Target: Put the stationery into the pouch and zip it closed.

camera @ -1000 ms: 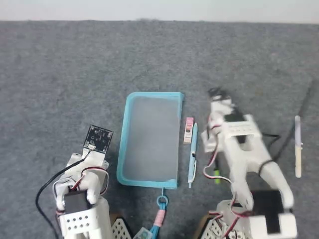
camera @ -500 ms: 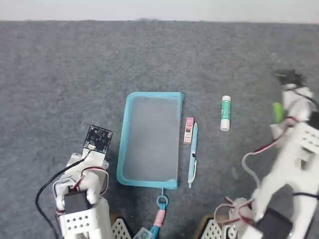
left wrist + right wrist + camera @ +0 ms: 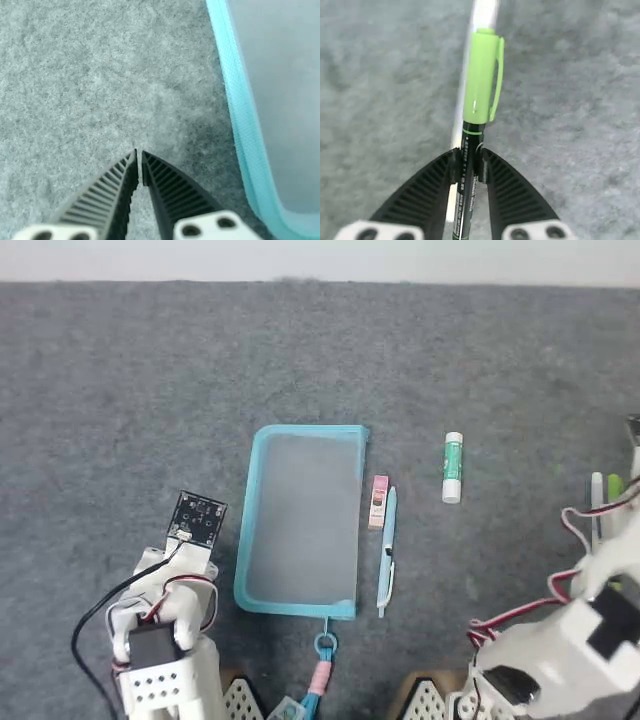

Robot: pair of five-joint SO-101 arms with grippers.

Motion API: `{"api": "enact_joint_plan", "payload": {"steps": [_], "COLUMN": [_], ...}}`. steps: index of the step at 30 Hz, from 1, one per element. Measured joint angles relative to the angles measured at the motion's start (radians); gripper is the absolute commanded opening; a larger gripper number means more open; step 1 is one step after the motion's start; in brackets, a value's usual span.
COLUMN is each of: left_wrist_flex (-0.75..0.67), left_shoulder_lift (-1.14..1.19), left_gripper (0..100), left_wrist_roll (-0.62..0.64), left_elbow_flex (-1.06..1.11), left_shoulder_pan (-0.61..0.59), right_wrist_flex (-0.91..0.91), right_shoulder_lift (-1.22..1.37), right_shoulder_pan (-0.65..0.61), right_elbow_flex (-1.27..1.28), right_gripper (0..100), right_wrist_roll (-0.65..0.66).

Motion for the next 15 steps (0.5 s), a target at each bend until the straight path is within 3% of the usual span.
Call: {"api": "enact_joint_plan", "payload": {"steps": [5, 11, 15], "left_wrist_flex": [0.000, 0.000, 0.000], "left_shoulder_lift": [0.000, 0.000, 0.000], "left_gripper": [1, 1, 1], "left_wrist_roll": [0.000, 0.000, 0.000], "left_elbow_flex": [0.000, 0.000, 0.000], "left_shoulder_pan": [0.000, 0.000, 0.000], "right_wrist_flex": [0.000, -0.002, -0.002], "right_shoulder_lift": [0.115, 0.176, 0.176], "right_shoulder_pan": [0.028, 0.031, 0.031], "right_elbow_flex": [-0.106, -0.118, -0.118], "right_gripper": [1.4, 11.5, 12.0], "right_wrist_roll": [-0.005, -0.005, -0.008]}}
